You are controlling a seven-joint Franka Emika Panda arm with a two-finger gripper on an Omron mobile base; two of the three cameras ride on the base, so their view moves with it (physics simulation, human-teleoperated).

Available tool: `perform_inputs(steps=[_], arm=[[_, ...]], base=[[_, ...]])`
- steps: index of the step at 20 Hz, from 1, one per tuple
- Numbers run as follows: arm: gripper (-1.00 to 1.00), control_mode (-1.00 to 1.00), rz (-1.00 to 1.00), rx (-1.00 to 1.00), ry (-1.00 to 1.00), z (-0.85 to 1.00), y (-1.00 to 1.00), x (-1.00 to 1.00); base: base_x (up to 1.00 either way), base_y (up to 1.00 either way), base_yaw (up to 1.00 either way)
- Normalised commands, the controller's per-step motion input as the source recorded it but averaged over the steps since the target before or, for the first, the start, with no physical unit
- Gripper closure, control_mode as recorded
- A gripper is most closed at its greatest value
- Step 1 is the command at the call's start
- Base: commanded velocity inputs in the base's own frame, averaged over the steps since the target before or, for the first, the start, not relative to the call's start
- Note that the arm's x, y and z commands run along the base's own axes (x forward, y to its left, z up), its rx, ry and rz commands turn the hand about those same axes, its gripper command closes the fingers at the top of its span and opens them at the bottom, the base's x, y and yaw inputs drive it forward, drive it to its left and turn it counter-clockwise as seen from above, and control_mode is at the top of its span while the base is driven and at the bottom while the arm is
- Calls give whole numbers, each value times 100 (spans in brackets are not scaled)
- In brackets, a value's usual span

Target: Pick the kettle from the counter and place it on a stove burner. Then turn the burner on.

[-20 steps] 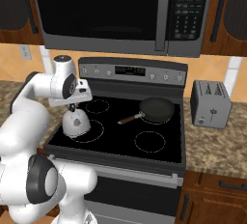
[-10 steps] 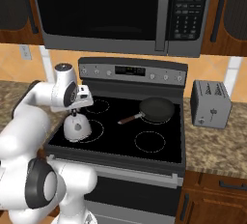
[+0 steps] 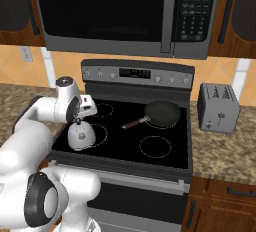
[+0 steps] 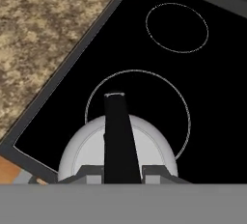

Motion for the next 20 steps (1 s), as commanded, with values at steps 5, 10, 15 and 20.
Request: perform_inputs(steps=[5,10,15,20], arm=[[100,-100,0,0,-2,1,0,43],[100,-100,0,0,0,1,0,58],[100,-100,0,0,0,0,0,27],[100,-100,0,0,0,-15,0,0]], base=[[0,0,0],[0,0,0],[0,0,0],[0,0,0]])
